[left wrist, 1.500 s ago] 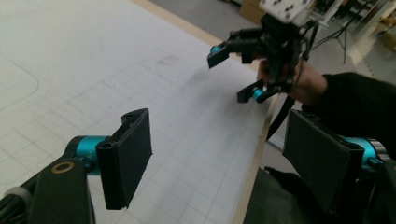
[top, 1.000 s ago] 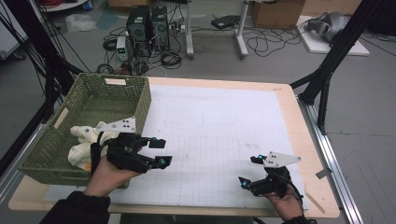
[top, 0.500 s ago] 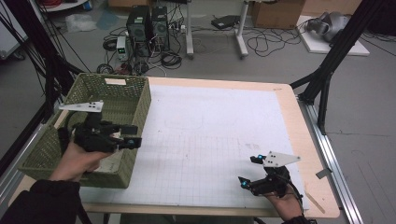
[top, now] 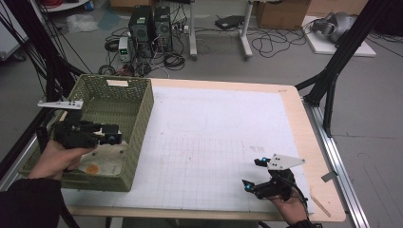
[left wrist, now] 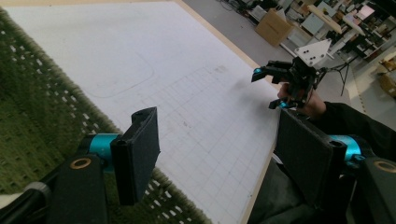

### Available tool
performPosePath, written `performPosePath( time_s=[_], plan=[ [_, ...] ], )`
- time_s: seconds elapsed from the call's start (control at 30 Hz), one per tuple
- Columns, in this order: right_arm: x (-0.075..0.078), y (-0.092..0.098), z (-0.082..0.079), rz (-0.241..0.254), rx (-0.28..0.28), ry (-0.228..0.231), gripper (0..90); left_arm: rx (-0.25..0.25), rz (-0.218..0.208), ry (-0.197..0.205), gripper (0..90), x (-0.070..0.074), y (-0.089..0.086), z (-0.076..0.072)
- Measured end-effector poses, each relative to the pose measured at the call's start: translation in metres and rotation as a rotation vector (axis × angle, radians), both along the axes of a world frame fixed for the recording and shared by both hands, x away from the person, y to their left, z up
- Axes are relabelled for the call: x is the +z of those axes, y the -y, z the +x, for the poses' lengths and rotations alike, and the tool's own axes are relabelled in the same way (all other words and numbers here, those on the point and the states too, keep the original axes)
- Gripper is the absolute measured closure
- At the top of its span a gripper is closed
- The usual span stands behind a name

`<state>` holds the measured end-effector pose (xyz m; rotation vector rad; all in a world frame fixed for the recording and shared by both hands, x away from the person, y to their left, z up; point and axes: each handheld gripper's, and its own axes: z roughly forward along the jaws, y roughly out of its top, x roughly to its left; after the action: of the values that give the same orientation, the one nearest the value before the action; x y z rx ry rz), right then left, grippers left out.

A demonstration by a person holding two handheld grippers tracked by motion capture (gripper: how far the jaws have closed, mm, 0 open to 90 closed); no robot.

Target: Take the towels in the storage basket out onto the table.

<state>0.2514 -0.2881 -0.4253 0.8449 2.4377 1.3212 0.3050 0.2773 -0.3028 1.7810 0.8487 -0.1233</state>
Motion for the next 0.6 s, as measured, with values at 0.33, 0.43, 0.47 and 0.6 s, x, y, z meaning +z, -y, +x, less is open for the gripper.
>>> performPosePath(
  time_s=[0.33, 0.43, 0.47, 0.6],
  plan=[
    [0.0, 0.0, 0.0, 0.003, -0.001, 0.002, 10.5, 0.032, 0.088, -0.03, 30.6, -0.01, -0.02, 0.009],
    [0.0, 0.0, 0.0, 0.001, 0.0, 0.001, 10.5, 0.062, 0.114, -0.032, 31.3, -0.013, -0.028, 0.012],
    [0.0, 0.0, 0.0, 0.0, 0.0, 0.006, 10.5, 0.07, 0.121, -0.034, 31.4, -0.014, -0.031, 0.013],
    [0.0, 0.001, 0.0, 0.004, -0.002, 0.002, 10.5, 0.101, 0.139, -0.047, 34.1, -0.017, -0.039, 0.016]
  ],
)
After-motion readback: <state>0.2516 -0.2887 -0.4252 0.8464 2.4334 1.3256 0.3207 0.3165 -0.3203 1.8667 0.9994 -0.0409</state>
